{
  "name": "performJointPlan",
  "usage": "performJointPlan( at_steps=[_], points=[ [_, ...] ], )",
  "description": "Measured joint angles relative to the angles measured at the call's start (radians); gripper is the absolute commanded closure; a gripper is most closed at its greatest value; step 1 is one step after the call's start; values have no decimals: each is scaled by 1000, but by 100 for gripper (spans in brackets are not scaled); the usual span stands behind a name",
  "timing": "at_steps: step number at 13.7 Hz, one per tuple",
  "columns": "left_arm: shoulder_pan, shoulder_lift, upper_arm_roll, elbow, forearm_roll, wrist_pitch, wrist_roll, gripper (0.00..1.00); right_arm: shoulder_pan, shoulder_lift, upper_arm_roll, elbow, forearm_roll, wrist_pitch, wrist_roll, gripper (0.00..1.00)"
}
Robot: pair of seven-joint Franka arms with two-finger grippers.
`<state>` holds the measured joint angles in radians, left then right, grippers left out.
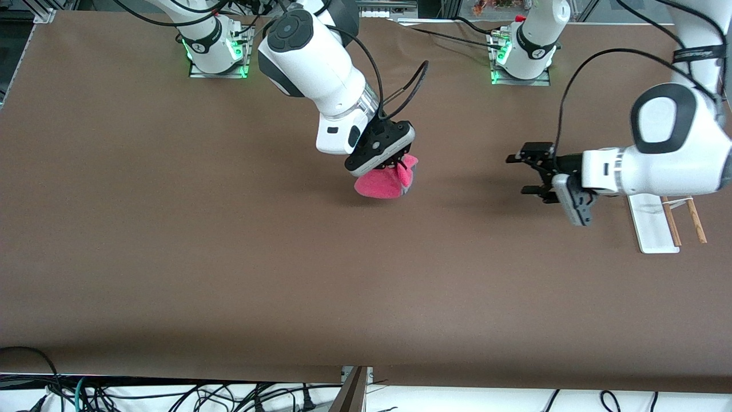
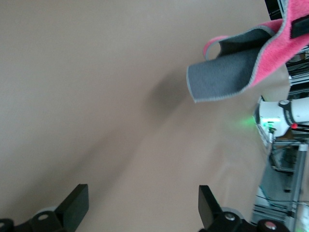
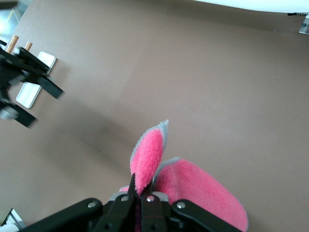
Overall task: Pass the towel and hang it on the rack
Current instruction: 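Carry the towel to mid-table while the left gripper reaches toward it, then grasp the hanging towel with the left gripper below the right gripper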
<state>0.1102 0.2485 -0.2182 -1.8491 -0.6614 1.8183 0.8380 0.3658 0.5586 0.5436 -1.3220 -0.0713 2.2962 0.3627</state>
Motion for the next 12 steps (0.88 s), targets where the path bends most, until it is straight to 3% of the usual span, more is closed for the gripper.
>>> performJointPlan(
  at_steps=[7, 12],
  points=[
    [-19, -24, -235, -119, -84, 371, 145, 0, 0, 0, -11, 0, 0, 38, 0, 100],
    [-22, -21, -306, -171, -201, 535, 364, 7, 0, 0, -12, 0, 0, 43, 0, 100]
  ],
)
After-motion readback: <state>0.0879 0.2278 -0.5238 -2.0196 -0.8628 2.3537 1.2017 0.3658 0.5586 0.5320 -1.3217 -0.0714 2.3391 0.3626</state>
